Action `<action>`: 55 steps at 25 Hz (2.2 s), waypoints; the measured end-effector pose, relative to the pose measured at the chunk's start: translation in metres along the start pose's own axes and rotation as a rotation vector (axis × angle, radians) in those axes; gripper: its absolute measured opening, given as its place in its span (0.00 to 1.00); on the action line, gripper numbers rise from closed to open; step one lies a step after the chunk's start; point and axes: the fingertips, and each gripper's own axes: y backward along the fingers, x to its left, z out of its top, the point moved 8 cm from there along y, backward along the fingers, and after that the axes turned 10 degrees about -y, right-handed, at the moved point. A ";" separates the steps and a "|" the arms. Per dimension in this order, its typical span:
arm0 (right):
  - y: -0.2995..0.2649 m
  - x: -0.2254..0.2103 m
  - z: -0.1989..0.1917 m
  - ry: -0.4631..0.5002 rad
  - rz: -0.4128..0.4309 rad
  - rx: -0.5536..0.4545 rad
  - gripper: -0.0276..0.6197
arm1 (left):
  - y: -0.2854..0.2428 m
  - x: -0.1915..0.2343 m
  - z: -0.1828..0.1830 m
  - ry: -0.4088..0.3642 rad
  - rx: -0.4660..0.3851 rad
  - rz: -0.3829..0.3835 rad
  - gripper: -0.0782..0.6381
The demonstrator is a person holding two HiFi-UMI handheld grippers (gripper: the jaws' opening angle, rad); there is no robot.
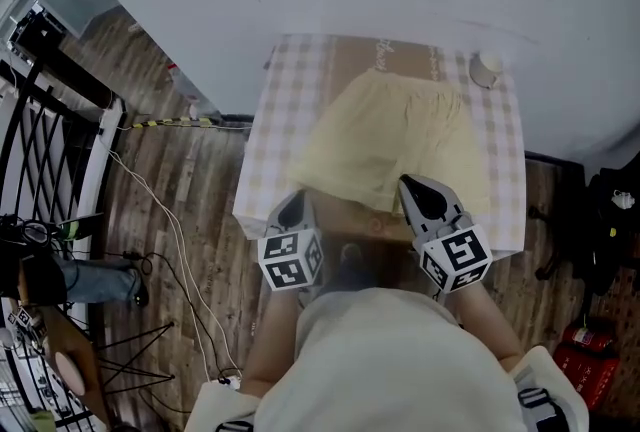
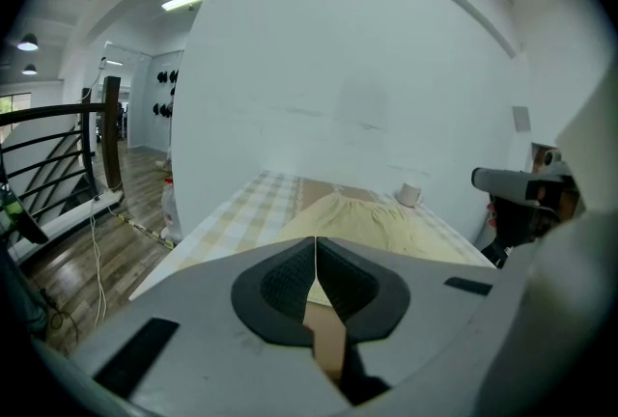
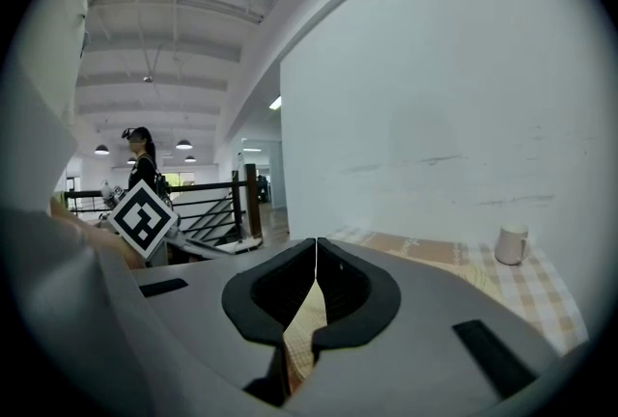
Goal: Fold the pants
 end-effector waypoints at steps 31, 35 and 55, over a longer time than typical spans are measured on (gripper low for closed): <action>-0.097 0.000 -0.008 0.020 -0.024 0.120 0.05 | -0.108 0.094 -0.057 0.035 0.288 -0.037 0.27; -0.105 0.003 -0.010 0.018 -0.016 0.132 0.05 | -0.113 0.094 -0.059 0.027 0.338 -0.047 0.27; -0.114 0.017 -0.016 0.025 -0.003 0.173 0.05 | -0.119 0.082 -0.057 -0.024 0.394 -0.058 0.18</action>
